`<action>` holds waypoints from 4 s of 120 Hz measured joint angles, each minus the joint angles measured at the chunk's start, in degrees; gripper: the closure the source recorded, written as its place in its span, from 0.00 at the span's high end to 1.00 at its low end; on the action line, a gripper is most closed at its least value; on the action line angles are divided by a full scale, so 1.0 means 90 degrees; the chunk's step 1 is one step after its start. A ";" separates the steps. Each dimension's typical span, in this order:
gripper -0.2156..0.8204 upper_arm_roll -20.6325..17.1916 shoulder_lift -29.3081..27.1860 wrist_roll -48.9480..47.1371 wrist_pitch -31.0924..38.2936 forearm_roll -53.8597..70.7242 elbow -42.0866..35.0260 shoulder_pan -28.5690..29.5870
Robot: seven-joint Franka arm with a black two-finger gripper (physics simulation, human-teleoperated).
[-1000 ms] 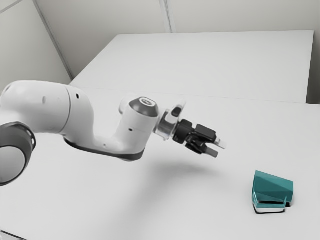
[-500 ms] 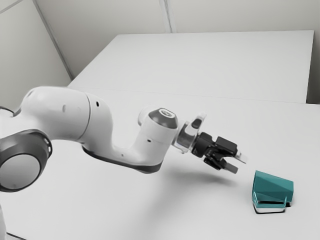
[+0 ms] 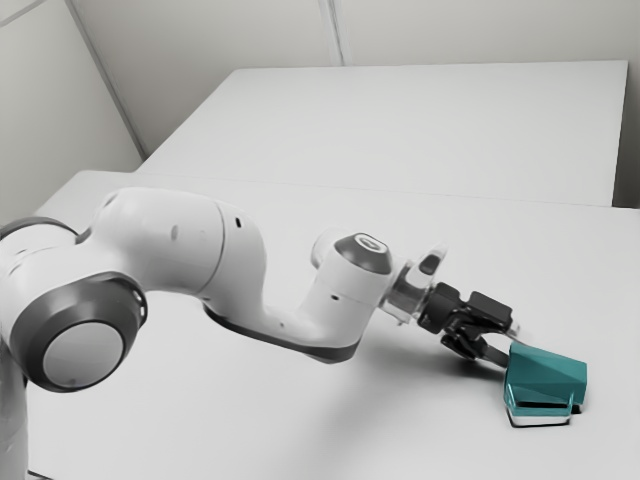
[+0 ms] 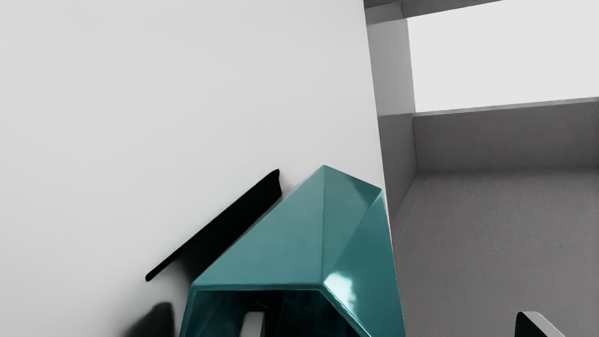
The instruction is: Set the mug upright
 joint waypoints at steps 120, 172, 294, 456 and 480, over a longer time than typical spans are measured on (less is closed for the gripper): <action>0.51 0.0013 0.0541 -0.0080 0.0011 -0.0097 0.0555 -0.0248; 0.20 0.0027 0.0520 -0.0114 0.0058 -0.0073 0.0559 -0.0278; 0.03 -0.0652 -0.2504 -0.1734 0.0037 0.5578 -0.0943 0.1766; 0.03 -0.0626 -0.4012 -0.5363 -0.0416 1.0401 -0.2796 0.3080; 0.03 -0.0625 -0.3942 -0.5783 -0.0110 1.0600 -0.2897 0.3081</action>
